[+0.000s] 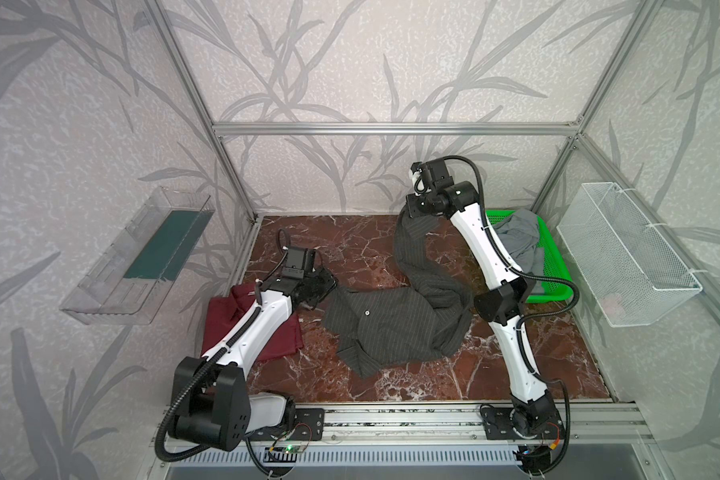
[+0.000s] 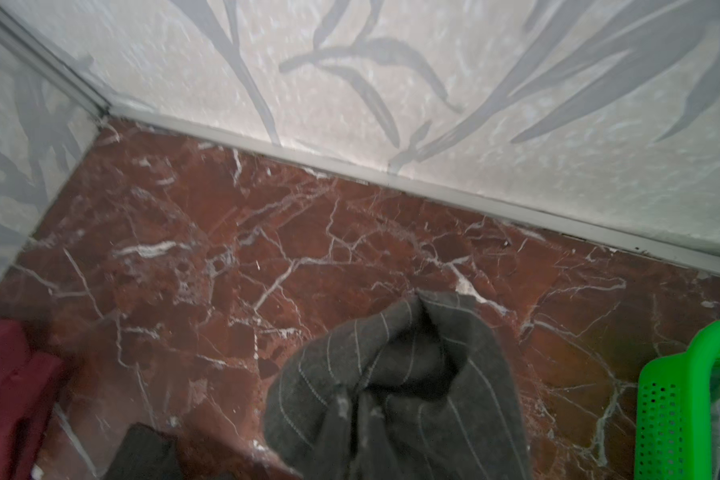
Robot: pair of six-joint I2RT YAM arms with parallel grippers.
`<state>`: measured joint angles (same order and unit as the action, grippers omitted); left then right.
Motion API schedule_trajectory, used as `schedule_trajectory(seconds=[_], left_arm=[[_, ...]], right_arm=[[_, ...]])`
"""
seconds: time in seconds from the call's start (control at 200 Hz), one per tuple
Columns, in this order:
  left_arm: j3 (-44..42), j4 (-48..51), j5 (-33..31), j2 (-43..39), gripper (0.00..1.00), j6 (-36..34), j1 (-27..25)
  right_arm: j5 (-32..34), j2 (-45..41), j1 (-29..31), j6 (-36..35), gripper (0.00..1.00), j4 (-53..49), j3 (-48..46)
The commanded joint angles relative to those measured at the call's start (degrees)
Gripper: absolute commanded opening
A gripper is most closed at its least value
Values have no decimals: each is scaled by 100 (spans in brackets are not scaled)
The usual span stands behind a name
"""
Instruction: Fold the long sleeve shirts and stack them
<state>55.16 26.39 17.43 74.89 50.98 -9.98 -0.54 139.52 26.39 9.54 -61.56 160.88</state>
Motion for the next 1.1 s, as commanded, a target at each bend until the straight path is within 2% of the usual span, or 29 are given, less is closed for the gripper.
schedule_trajectory(seconds=[0.0,0.07,0.145,0.225,0.305,0.365,0.475,0.55,0.67,0.73,0.805,0.94,1.095], left_arm=[[579,836,-46,-268,49,-724,-67],[808,1255,-382,-519,54,-1080,-230],[912,1558,-896,-813,59,-1429,-674],[985,1852,-1637,-955,59,-1671,-1507],[990,2000,-2081,-948,60,-1739,-2200],[971,2031,-2394,-854,65,-1783,-2726],[1158,2104,-2816,-319,67,-1797,-3649],[1444,2165,-3156,183,67,-1879,-4296],[2142,2532,-3671,1144,68,-2044,-5102],[2384,2567,-3709,1516,69,-2075,-5322],[2541,2463,-3423,1886,69,-2048,-5526],[3009,2514,-3274,2638,70,-2059,-6022],[3347,2631,-3113,3285,71,-2057,-6302]], right_arm=[[-251,92,-26,-6,40,-410,444],[-253,-28,-21,-39,57,-544,566],[-263,-394,-51,-39,68,-574,385],[-239,-928,-137,70,73,-523,-77],[-350,-1568,-258,149,75,-493,-730],[-368,-2035,-312,189,75,-414,-1256],[-289,-3201,-344,230,77,187,-2855],[-185,-4290,-420,397,78,1071,-4233],[-519,-5765,-803,752,85,2079,-6043],[-689,-6178,-954,829,85,2117,-6485],[-762,-6549,-986,881,86,2111,-6924],[-519,-7246,-1037,961,86,2315,-7748],[-585,-7524,-1149,929,86,2310,-8195]])
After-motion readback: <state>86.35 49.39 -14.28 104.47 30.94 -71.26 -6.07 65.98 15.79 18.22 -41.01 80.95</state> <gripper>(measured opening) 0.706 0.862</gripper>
